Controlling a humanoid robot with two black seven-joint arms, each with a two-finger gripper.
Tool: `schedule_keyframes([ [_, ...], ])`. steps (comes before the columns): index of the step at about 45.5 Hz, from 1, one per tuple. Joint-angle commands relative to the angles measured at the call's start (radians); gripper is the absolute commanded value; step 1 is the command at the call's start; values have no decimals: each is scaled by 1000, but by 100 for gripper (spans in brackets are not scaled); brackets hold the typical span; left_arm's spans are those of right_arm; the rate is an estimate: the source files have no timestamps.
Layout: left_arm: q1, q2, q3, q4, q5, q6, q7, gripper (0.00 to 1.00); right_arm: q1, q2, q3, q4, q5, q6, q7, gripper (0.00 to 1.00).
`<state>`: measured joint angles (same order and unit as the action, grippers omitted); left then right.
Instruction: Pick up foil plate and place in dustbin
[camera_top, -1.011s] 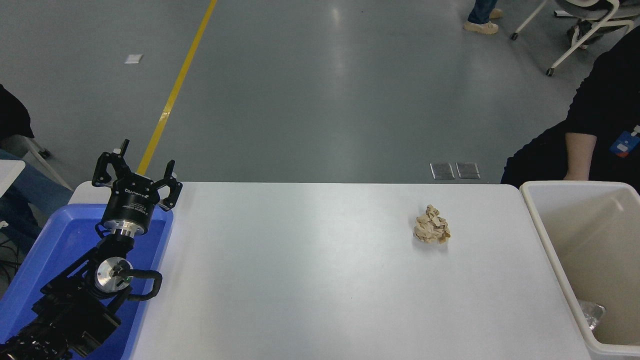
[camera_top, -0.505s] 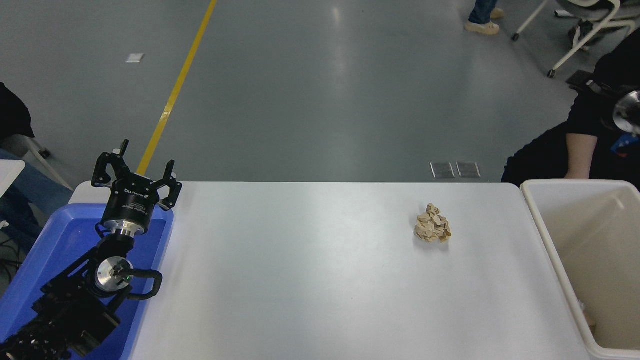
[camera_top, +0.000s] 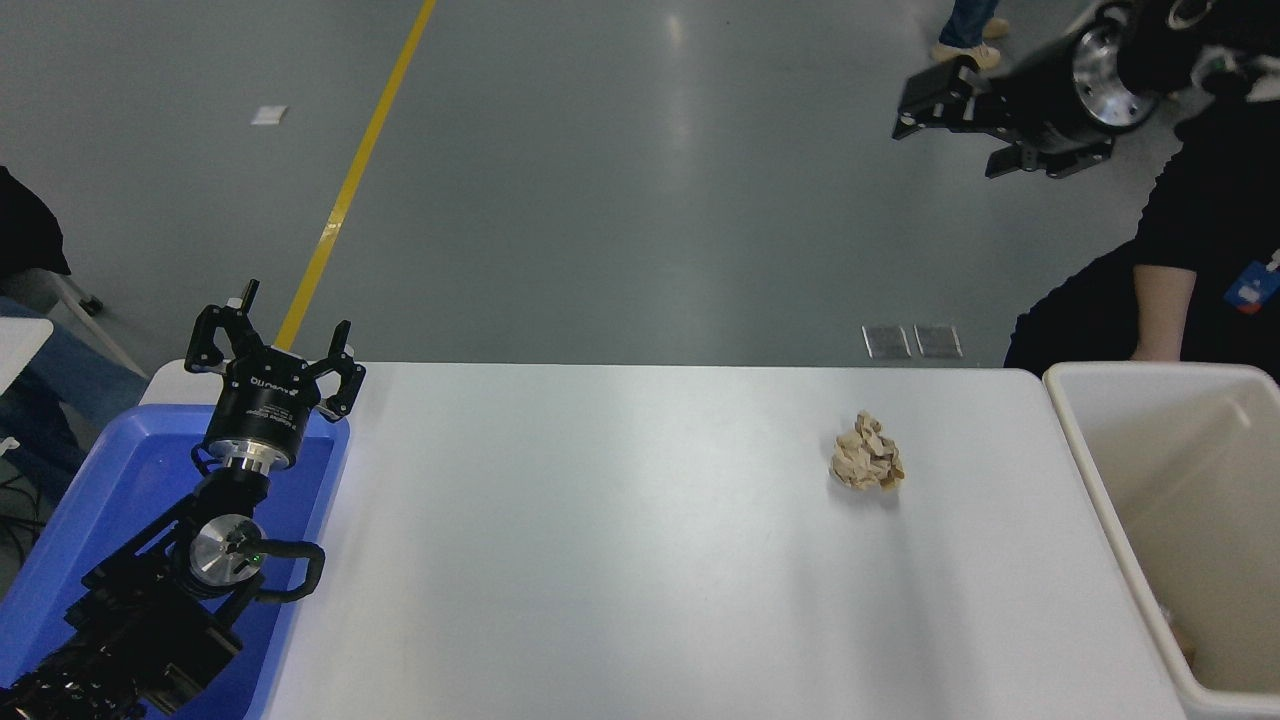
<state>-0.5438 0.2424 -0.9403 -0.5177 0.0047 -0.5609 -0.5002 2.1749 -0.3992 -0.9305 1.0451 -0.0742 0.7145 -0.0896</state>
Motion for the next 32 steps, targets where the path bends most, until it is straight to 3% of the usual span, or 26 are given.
schedule_keyframes([
  [1, -1, 0, 0, 1, 0, 1, -1, 98, 120, 8, -39, 105, 1, 71, -1, 100],
  [32, 1, 0, 0, -1, 0, 1, -1, 98, 123, -7, -122, 147, -7, 71, -2, 100],
])
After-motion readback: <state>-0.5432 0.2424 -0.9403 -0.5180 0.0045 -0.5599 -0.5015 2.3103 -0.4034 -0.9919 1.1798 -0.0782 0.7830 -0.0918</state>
